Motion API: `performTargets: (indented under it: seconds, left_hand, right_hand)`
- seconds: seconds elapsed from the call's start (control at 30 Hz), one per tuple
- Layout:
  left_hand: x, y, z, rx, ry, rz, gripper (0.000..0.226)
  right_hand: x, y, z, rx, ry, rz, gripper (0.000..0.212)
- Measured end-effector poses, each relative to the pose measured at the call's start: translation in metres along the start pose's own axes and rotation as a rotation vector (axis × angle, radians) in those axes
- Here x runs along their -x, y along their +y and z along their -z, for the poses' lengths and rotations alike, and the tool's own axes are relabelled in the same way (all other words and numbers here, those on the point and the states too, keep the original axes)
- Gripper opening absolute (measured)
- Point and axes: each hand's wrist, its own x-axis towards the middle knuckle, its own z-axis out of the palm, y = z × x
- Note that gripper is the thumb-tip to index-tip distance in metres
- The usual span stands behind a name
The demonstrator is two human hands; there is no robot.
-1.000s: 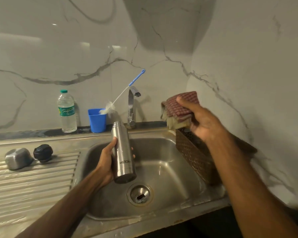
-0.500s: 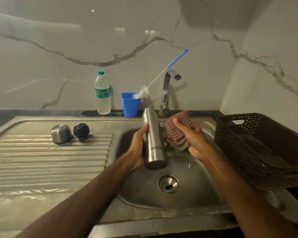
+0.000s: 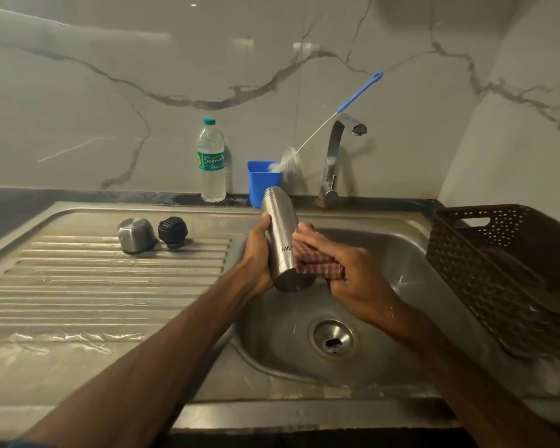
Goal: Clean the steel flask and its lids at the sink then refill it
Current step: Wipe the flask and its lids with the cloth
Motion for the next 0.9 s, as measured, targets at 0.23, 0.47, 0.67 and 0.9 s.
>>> performTargets:
  seconds: [0.23,0.47,0.67,0.9]
  left_hand:
    - [-0.001,-0.005,-0.005,-0.07,0.02,0.012,0.065]
    - [-0.004,-0.007,-0.001,-0.052,0.018,0.017,0.072]
    - [0.0,-0.007,-0.007,-0.048,0.037,0.008,0.061]
    - [-0.006,-0.005,-0.001,-0.057,0.067,0.028,0.071]
  right_hand:
    - [0.011,0.011,-0.003,0.061,-0.01,0.136,0.089]
    - [0.016,0.011,-0.009,-0.011,-0.061,0.163,0.082]
    - [0.006,0.016,-0.003,-0.031,0.085,0.061,0.072]
    - [0.012,0.013,-0.006,-0.069,-0.004,0.182,0.072]
